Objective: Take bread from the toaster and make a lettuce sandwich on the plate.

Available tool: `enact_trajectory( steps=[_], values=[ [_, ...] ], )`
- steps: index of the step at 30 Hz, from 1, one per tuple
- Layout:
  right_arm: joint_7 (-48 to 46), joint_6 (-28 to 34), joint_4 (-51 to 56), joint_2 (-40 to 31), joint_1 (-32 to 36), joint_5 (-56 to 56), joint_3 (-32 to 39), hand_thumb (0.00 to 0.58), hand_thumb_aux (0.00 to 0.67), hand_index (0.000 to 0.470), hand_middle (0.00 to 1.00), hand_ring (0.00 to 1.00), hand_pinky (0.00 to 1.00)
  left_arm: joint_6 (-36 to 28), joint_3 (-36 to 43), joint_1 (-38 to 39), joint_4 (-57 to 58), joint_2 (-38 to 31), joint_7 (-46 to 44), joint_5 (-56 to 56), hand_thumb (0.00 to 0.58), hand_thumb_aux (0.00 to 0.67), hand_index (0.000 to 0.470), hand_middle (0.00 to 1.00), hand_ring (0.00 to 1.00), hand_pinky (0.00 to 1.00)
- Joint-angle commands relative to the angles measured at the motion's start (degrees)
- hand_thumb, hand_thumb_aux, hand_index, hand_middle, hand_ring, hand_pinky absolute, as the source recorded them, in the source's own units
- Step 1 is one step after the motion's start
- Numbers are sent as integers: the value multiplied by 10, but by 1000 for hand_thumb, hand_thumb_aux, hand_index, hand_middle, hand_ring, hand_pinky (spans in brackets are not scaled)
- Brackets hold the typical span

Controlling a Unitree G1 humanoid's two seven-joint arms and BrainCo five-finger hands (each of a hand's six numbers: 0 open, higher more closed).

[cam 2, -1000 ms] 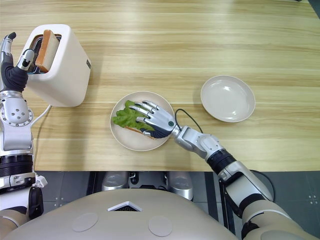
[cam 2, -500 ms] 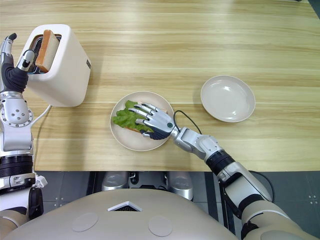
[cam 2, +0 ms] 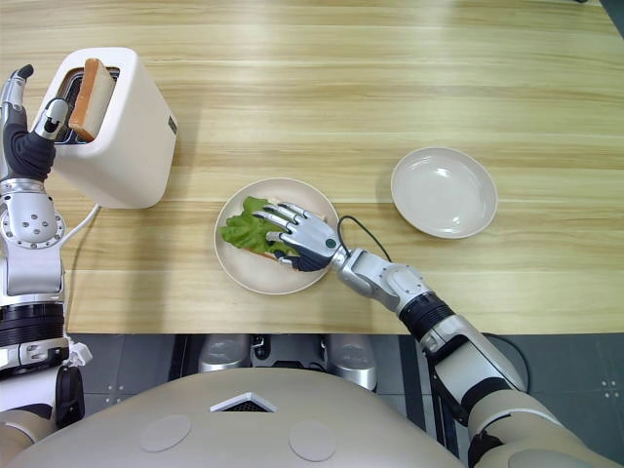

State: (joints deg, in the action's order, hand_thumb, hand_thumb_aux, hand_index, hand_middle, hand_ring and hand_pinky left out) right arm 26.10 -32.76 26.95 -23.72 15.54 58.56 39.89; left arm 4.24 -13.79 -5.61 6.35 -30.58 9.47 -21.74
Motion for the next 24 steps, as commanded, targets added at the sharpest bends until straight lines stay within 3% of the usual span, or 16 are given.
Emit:
enact_trajectory(
  steps=[1, 16, 24],
  values=[
    [-14, 1, 15, -2, 0, -3, 2, 580, 670, 460, 0, 0, 0, 6, 1, 1, 18, -2, -2, 6, 0, 0, 0, 0, 0, 0],
    [-20, -12, -33, -32, -4, -36, -37, 580, 670, 460, 0, 0, 0, 17, 1, 0, 27, -2, 2, 3, 0, 0, 0, 0, 0, 0],
    [-47, -12, -103, -71, -41, -52, -70, 580, 670, 460, 0, 0, 0, 14, 1, 2, 18, 0, 3, 2, 0, 0, 0, 0, 0, 0]
  ],
)
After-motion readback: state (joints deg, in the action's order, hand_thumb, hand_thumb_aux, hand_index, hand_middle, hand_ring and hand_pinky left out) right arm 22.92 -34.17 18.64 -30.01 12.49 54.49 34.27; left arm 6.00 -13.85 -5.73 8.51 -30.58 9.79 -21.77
